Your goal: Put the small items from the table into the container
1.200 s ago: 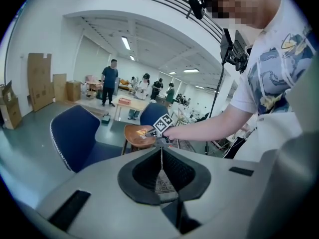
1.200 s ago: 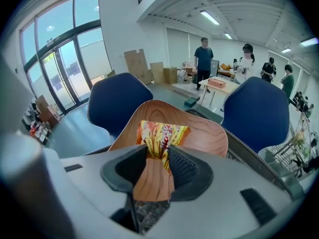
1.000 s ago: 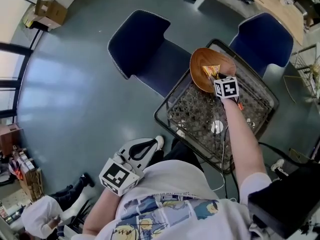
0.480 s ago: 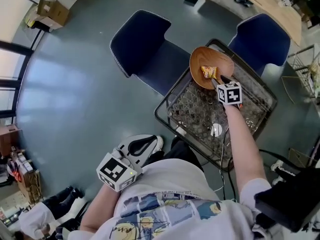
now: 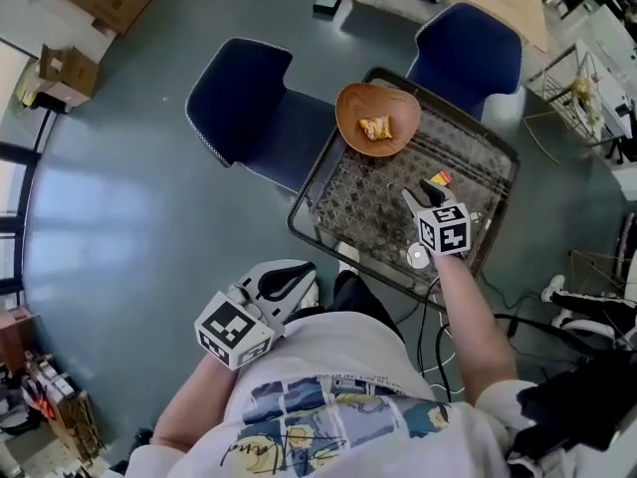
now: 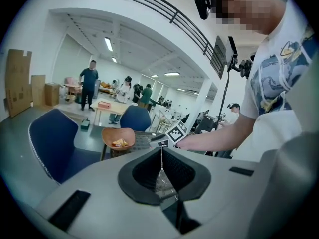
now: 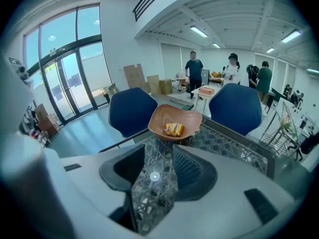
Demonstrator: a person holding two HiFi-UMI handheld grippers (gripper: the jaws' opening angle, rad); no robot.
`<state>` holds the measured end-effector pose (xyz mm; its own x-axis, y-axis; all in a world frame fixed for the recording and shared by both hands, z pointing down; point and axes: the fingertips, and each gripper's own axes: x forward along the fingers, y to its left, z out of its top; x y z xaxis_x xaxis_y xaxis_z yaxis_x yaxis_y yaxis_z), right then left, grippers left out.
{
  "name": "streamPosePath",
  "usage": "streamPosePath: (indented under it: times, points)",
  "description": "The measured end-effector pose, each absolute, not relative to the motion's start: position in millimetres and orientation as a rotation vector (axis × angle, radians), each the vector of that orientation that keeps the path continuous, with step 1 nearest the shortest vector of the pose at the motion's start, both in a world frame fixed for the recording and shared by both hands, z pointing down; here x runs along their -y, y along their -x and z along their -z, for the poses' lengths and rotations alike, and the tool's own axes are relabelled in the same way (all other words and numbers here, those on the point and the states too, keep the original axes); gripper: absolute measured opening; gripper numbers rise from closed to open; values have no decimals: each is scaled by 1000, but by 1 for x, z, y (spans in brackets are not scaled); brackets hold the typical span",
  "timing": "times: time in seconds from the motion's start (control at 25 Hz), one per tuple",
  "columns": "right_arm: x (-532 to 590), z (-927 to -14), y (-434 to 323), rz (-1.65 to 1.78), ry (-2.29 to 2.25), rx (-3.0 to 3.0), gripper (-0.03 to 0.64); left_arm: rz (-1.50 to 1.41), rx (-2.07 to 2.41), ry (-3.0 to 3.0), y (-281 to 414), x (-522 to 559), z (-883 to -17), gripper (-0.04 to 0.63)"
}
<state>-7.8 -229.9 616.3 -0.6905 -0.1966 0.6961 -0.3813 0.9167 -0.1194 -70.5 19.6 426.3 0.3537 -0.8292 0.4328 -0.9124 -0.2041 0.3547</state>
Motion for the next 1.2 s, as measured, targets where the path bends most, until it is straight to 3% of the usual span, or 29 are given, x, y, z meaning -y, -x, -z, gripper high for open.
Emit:
streamPosePath:
  times: [0.56, 1.2]
  points:
    - [102, -588, -131, -366, -613, 2323, 167, -202, 1218, -2310, -3, -37, -428, 11]
    - [13, -579, -174, -381, -670, 2312, 167, -200, 1118, -2382, -35, -77, -427, 11]
